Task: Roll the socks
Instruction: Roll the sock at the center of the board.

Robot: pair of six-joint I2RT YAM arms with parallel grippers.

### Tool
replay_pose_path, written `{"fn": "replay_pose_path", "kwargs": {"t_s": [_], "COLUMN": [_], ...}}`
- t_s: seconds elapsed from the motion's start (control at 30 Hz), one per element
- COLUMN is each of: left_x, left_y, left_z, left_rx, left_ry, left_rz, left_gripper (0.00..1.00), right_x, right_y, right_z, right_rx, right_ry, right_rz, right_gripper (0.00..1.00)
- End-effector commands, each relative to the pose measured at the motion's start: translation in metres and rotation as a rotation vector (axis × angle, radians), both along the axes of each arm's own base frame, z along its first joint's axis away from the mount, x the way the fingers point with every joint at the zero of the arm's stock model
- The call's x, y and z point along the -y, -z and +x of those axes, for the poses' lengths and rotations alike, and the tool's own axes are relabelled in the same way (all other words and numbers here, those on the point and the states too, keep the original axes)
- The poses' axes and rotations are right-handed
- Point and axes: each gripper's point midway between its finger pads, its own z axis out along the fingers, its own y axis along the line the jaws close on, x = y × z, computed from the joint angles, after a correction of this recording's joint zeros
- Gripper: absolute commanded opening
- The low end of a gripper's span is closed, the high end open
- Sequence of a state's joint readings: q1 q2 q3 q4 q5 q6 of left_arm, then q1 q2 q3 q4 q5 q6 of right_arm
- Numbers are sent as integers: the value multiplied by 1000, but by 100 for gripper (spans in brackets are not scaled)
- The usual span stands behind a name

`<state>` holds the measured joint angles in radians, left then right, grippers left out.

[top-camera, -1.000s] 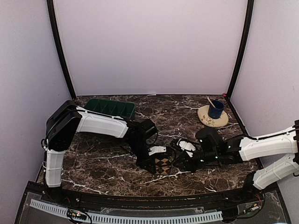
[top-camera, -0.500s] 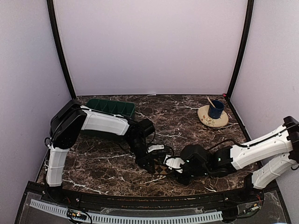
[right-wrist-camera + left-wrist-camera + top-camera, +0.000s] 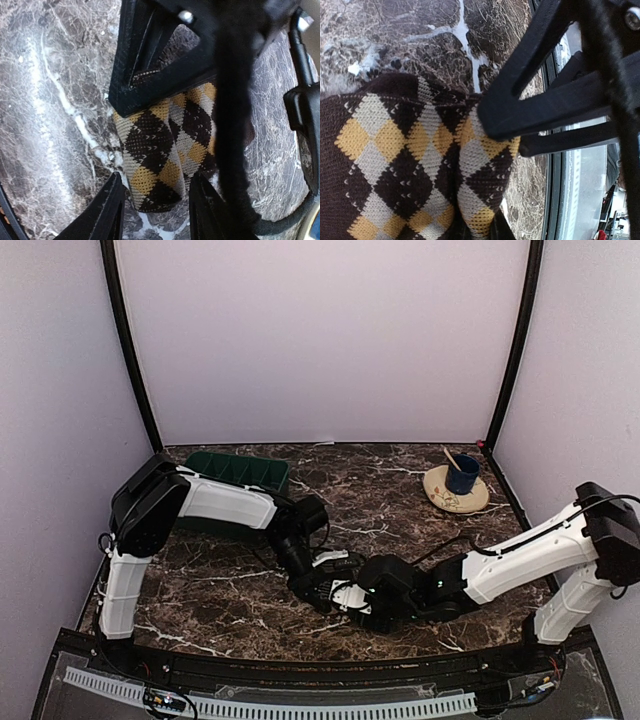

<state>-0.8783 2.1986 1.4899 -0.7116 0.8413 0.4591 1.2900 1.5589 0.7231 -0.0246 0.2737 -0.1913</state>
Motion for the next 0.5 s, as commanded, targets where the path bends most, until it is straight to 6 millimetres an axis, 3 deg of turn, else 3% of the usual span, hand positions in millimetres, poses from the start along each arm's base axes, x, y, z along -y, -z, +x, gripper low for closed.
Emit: {"fn": "replay_pose_path", "kwargs": {"t_s": [0.0, 0.07, 0.27, 0.47], "left_x": [-23, -23, -24, -25], "left_y": [25, 24, 25, 25], "left_z": [-11, -11, -12, -9], "left_rx": [-52, -52, -66, -69], "left_ry": [-1, -2, 0, -10], "left_rz": [141, 141, 138, 137], "left_gripper": [0, 0, 0, 0], "right_x": [-12, -10, -7, -8], "right_y": [-8, 4, 14, 16], "right_z": [5, 4, 8, 10], "right_rx": [54, 46, 31, -6], "right_ry": [-32, -36, -34, -38], "right_rz": [-8, -39, -54, -43], "right_gripper": [41, 40, 36, 23]}}
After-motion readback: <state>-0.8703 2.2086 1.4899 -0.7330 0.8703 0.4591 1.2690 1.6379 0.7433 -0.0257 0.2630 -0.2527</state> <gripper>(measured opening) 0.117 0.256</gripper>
